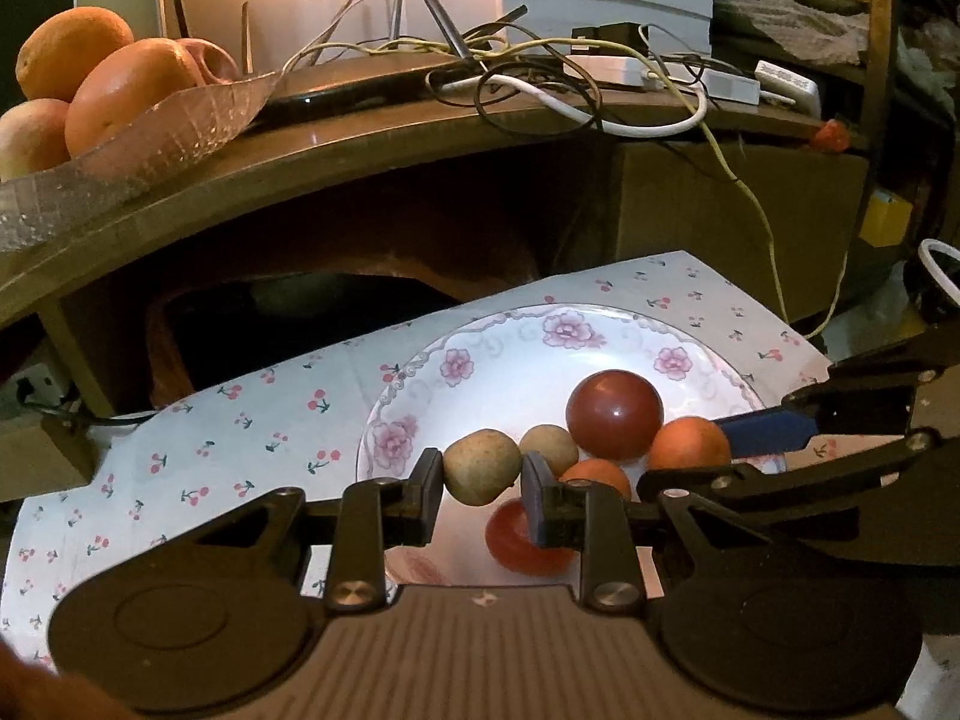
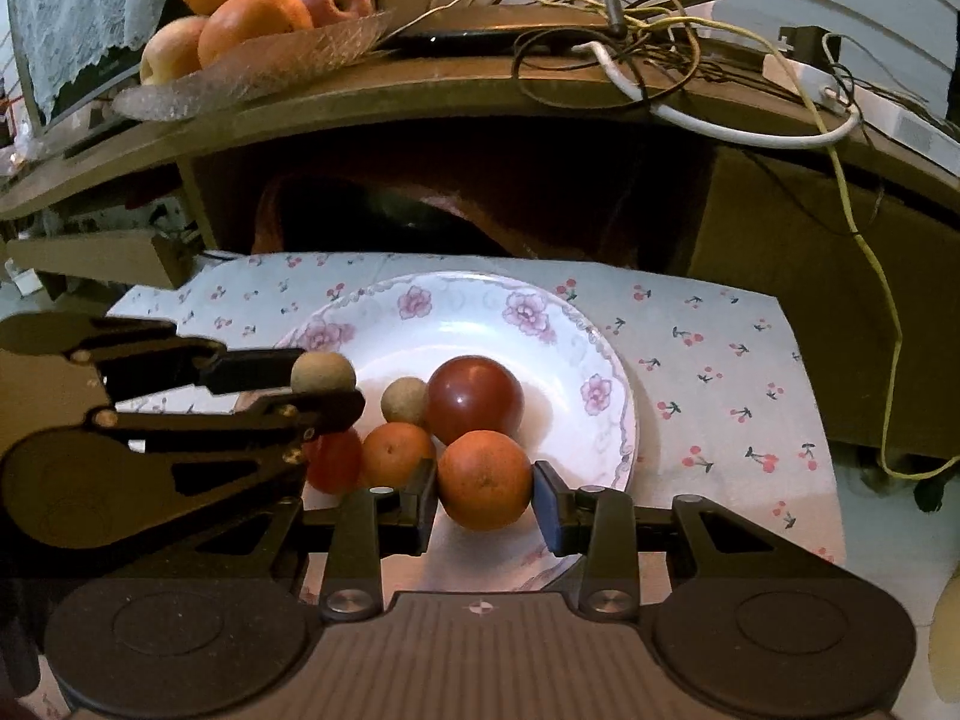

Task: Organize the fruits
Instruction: 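Lower the beige fruit and tangerine into the white plate and open both tools, then grasp the red tomato with the left tool while right tool grasps tangerine, then hold the red tomato and tangerine and carry them toward the white plate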

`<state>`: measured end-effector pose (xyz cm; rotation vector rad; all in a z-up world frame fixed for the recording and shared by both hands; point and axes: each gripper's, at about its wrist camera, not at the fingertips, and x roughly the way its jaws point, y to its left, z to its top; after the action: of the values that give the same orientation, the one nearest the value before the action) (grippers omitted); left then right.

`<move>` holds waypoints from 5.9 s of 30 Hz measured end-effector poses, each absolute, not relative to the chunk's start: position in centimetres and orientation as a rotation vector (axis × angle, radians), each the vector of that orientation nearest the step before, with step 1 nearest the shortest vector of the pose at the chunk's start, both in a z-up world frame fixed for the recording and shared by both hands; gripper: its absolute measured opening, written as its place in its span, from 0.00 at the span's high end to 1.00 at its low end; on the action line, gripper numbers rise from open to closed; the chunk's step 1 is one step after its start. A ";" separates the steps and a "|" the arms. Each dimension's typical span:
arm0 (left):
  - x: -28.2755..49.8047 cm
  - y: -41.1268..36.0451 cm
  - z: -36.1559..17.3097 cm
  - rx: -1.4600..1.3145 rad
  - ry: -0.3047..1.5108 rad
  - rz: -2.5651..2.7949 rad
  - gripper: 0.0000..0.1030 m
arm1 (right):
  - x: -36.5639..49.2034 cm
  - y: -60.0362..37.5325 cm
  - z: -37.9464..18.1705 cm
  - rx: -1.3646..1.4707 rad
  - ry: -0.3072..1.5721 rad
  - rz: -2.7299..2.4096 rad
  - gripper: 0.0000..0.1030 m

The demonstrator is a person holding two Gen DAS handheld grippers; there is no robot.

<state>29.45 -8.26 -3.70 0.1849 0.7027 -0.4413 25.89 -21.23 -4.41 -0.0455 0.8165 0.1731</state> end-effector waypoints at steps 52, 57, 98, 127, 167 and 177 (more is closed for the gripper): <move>19.2 -4.5 0.4 0.139 0.791 -0.404 0.55 | 16.0 -21.0 -1.2 0.015 0.806 0.159 0.42; 19.5 -4.7 -0.8 0.163 0.835 -0.395 0.55 | 16.9 -20.0 -2.8 -0.041 0.845 0.182 0.43; 22.5 -5.7 -5.5 0.162 0.912 -0.409 0.59 | 18.9 -22.0 -4.5 0.001 0.950 0.223 0.68; 18.2 -5.4 -4.1 0.253 0.948 -0.549 0.65 | 15.8 -22.1 -4.3 -0.069 1.001 0.321 0.68; 17.9 -6.3 -4.7 0.289 0.950 -0.545 0.54 | 16.2 -21.9 -4.9 -0.087 1.009 0.301 0.51; 17.8 -6.9 -4.6 0.320 0.937 -0.528 0.64 | 16.2 -21.4 -4.9 -0.121 1.012 0.296 0.66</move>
<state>17.79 -6.90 -4.62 0.3204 0.9370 -0.5281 16.23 -21.41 -4.87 -0.1213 1.0121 0.2964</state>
